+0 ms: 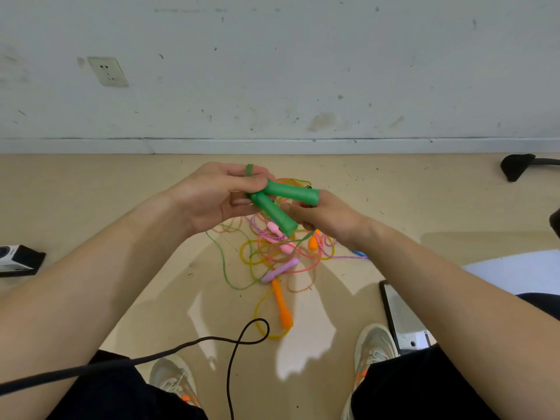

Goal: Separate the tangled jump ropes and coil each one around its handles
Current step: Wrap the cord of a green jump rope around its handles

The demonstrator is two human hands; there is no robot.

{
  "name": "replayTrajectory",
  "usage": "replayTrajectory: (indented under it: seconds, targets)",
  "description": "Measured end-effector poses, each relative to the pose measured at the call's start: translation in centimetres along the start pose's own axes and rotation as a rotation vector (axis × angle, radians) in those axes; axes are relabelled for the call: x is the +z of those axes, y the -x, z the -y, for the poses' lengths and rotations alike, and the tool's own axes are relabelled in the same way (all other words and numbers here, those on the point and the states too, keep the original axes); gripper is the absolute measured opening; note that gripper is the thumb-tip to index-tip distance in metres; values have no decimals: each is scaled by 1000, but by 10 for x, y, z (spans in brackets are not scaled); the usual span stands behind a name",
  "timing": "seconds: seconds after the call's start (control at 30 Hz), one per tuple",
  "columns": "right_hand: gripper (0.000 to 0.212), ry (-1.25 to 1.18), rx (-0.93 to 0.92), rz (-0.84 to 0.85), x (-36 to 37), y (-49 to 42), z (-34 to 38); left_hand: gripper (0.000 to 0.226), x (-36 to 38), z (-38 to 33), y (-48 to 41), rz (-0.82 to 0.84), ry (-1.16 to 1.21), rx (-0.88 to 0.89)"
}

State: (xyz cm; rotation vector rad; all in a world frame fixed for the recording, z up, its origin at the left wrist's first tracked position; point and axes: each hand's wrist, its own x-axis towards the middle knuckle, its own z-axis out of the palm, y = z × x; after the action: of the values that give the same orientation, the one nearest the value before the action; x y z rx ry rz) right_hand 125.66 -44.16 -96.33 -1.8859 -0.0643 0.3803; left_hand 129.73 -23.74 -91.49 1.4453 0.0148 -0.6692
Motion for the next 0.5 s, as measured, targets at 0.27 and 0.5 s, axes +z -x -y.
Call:
replayTrajectory:
  seconds: [0.27, 0.5]
  targets:
    - [20, 6, 38, 87, -13, -6, 5, 36, -5, 0, 2, 167, -435, 43]
    - [21, -34, 62, 54, -10, -5, 16, 33, -2, 6, 4, 135, -640, 93]
